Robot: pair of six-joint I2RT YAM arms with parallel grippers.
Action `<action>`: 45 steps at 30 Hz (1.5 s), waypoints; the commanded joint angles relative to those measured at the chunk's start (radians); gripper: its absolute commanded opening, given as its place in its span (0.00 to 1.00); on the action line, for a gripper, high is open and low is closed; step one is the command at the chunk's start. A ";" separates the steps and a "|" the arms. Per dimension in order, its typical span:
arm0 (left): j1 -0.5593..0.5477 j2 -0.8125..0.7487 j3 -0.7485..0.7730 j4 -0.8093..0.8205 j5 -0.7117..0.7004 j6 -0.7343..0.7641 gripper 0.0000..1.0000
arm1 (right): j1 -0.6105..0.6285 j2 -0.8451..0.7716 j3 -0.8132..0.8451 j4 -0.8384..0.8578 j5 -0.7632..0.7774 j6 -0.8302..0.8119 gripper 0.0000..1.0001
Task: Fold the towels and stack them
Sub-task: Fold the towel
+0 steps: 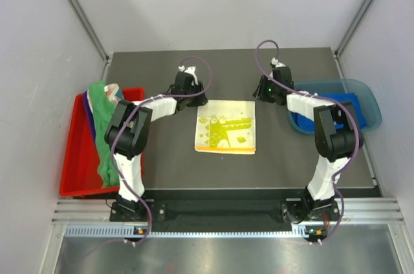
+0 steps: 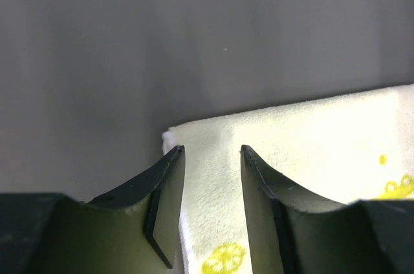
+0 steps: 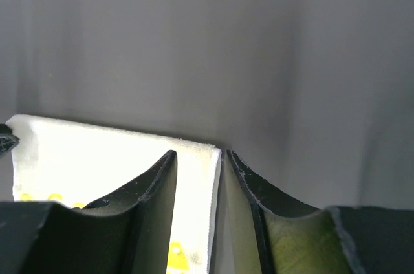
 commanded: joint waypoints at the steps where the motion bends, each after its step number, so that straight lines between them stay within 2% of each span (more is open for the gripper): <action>1: 0.007 -0.092 0.047 -0.078 -0.105 0.039 0.45 | 0.022 -0.052 0.002 0.000 0.036 -0.044 0.36; 5: 0.007 -0.086 0.053 -0.116 -0.151 0.064 0.46 | 0.036 -0.026 0.008 -0.013 0.051 -0.039 0.36; 11: 0.007 -0.009 0.062 -0.100 -0.050 0.096 0.46 | 0.061 0.013 0.017 -0.020 0.074 -0.024 0.35; 19: 0.007 0.071 0.072 -0.092 -0.058 0.098 0.47 | 0.070 0.077 0.062 -0.073 0.111 -0.039 0.36; 31: 0.008 0.089 0.042 -0.058 -0.078 0.070 0.42 | 0.093 0.129 0.113 -0.108 0.166 -0.064 0.36; 40: 0.008 0.099 0.029 -0.050 -0.072 0.058 0.27 | 0.096 0.145 0.122 -0.111 0.166 -0.070 0.25; 45: 0.007 0.086 0.019 -0.030 -0.114 0.050 0.15 | 0.096 0.161 0.145 -0.109 0.157 -0.078 0.13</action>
